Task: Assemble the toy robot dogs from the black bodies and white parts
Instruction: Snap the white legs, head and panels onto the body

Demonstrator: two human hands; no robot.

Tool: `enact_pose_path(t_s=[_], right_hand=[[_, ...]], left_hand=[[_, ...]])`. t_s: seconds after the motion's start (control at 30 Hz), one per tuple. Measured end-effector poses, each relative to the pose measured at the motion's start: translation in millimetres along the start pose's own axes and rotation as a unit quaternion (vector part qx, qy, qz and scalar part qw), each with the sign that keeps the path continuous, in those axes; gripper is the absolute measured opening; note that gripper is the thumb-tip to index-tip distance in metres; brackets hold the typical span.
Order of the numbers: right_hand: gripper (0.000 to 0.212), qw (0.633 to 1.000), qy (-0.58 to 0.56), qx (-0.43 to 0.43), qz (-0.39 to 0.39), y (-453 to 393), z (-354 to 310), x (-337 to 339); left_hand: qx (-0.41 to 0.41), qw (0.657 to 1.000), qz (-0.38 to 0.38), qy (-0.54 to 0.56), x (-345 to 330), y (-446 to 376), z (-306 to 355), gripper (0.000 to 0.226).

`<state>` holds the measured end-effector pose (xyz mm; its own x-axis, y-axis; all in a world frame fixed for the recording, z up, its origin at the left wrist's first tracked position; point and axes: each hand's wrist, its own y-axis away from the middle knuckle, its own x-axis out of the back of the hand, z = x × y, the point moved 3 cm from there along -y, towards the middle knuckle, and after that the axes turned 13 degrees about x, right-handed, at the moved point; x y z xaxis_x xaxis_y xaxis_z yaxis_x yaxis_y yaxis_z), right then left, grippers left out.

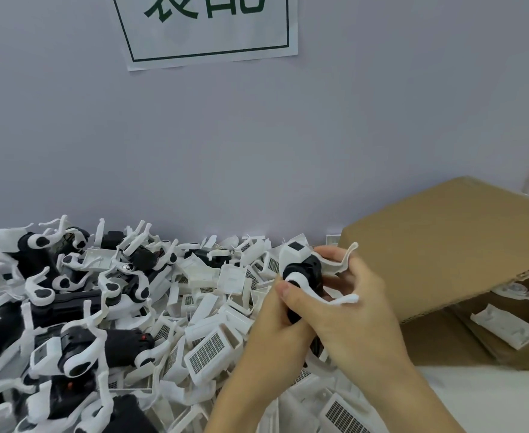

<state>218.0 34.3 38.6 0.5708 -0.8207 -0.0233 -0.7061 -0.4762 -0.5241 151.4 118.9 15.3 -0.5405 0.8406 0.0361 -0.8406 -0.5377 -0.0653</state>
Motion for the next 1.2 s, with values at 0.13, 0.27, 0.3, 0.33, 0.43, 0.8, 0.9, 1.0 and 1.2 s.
enact_pose_path(t_s=[0.13, 0.27, 0.3, 0.33, 0.43, 0.8, 0.9, 1.0, 1.2], right_hand=[[0.047, 1.000, -0.018, -0.012, 0.000, -0.1, 2.4, 0.0], [0.080, 0.995, -0.058, -0.041, -0.063, -2.2, 3.6, 1.1], [0.095, 0.993, -0.061, -0.050, -0.082, -2.5, 4.0, 1.0], [0.103, 0.992, -0.054, -0.054, -0.101, -2.8, 4.1, 1.3], [0.099, 0.989, -0.012, -0.049, -0.139, -3.7, 1.7, 2.9], [0.033, 0.937, -0.110, -0.225, -0.242, 18.2, 22.7, -20.1], [0.027, 0.959, -0.064, -0.165, -0.220, 20.2, 24.0, -31.4], [0.025, 0.971, -0.059, -0.143, -0.182, 21.7, 29.0, -38.1], [0.019, 0.973, -0.080, -0.153, -0.152, 21.3, 34.3, -39.6]], left_hand=[[0.024, 0.999, -0.007, 0.021, 1.6, -0.8, -4.1, 0.037], [0.043, 0.994, 0.009, 0.104, 7.6, -0.8, -2.6, 0.033], [0.049, 0.989, 0.027, 0.139, 11.1, -1.8, -2.3, 0.032], [0.053, 0.983, 0.047, 0.171, 15.2, -3.2, -2.7, 0.030], [0.073, 0.949, 0.108, 0.287, 28.5, -7.0, -0.9, 0.034], [0.128, 0.882, 0.139, 0.433, 44.3, -7.1, -6.1, 0.040], [0.127, 0.904, 0.150, 0.380, 39.4, -6.4, -5.0, 0.048], [0.125, 0.924, 0.155, 0.327, 34.7, -3.6, -2.9, 0.058], [0.106, 0.935, 0.147, 0.306, 32.0, 1.5, 1.4, 0.061]])
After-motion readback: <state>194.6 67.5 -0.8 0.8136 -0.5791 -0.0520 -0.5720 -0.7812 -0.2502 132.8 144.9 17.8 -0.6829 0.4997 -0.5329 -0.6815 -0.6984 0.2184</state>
